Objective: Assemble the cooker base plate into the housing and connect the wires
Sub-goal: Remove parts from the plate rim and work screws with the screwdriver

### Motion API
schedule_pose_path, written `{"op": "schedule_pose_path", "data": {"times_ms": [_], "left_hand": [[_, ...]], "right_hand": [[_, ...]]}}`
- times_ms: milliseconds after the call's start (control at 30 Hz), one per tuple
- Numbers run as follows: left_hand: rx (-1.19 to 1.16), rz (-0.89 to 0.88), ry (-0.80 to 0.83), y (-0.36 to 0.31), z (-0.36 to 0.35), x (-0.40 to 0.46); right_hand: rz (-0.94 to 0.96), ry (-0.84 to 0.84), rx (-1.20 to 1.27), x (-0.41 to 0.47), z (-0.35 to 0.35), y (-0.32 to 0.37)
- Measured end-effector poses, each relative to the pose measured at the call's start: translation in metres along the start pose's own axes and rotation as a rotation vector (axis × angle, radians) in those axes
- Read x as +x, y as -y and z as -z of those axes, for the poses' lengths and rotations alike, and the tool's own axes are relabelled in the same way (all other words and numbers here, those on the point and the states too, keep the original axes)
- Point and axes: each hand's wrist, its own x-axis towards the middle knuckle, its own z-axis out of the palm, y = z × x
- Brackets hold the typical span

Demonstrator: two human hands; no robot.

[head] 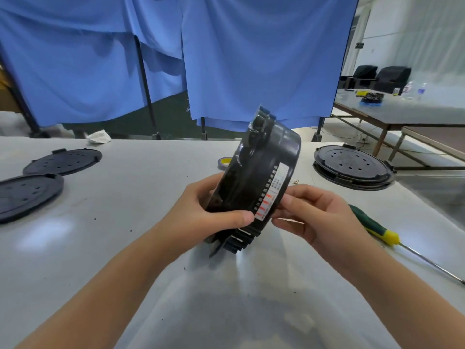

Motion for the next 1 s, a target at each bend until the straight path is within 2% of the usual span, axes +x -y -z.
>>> {"op": "schedule_pose_path", "data": {"times_ms": [233, 433, 700, 867, 1000], "left_hand": [[-0.179, 0.064, -0.055, 0.009, 0.016, 0.002], [-0.308, 0.039, 0.047, 0.010, 0.022, 0.000], [-0.334, 0.031, 0.049, 0.007, 0.023, -0.001], [-0.311, 0.052, 0.005, 0.007, 0.028, -0.001], [-0.239, 0.092, -0.032, 0.008, 0.028, 0.000]], "right_hand": [[0.209, -0.050, -0.079, -0.005, -0.032, 0.014], [0.220, -0.066, -0.110, -0.006, -0.042, 0.013], [0.221, -0.075, -0.124, -0.003, -0.034, 0.009], [0.250, -0.260, -0.112, 0.003, -0.013, 0.016], [0.103, -0.379, -0.106, 0.011, 0.003, 0.008]]}}
